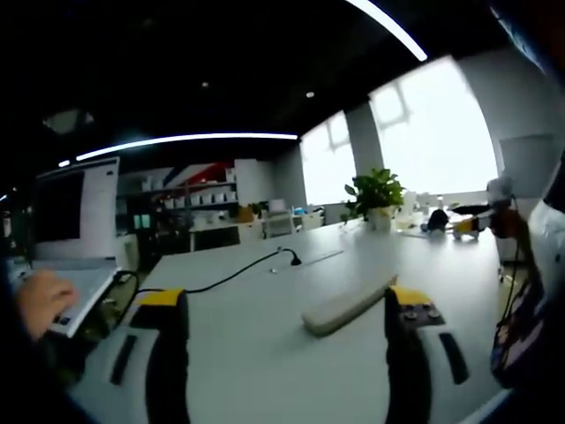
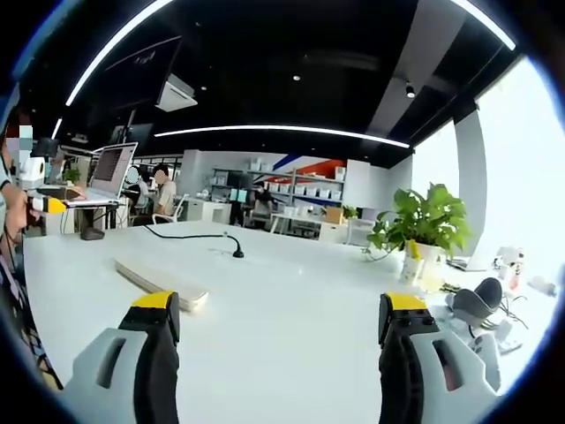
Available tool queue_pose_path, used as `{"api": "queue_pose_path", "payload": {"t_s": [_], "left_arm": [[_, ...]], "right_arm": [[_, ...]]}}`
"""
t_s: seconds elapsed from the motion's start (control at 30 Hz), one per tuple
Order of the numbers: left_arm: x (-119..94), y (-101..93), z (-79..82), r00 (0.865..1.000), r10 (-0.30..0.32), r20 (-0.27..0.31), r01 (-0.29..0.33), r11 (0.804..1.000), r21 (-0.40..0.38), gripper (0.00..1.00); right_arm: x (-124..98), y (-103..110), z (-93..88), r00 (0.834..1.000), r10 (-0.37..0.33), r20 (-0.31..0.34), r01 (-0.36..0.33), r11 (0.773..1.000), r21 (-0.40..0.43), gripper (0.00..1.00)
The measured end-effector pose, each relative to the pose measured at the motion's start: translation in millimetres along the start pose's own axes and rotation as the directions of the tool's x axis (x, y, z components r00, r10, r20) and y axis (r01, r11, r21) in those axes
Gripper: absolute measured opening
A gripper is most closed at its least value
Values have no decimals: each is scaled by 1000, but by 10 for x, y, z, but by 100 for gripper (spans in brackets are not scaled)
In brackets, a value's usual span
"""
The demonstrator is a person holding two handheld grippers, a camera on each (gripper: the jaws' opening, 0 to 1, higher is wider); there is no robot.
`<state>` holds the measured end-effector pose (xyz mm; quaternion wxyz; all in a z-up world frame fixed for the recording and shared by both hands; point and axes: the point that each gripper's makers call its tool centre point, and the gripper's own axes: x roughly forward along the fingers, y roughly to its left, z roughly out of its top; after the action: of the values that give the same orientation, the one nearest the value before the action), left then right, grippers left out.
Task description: Arrange the utensils inside the cutlery case until each visible utensil rests in its matching compartment.
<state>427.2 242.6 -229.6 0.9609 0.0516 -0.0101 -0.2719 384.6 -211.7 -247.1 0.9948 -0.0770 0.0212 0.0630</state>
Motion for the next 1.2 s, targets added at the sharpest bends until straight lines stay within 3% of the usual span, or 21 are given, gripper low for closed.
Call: {"api": "queue_pose_path", "payload": {"t_s": [1.2], "left_arm": [[14, 6, -32, 1000, -4, -4, 4, 1000, -12, 97]], "right_arm": [[21, -11, -44, 1000, 9, -18, -9, 1000, -2, 97]]}}
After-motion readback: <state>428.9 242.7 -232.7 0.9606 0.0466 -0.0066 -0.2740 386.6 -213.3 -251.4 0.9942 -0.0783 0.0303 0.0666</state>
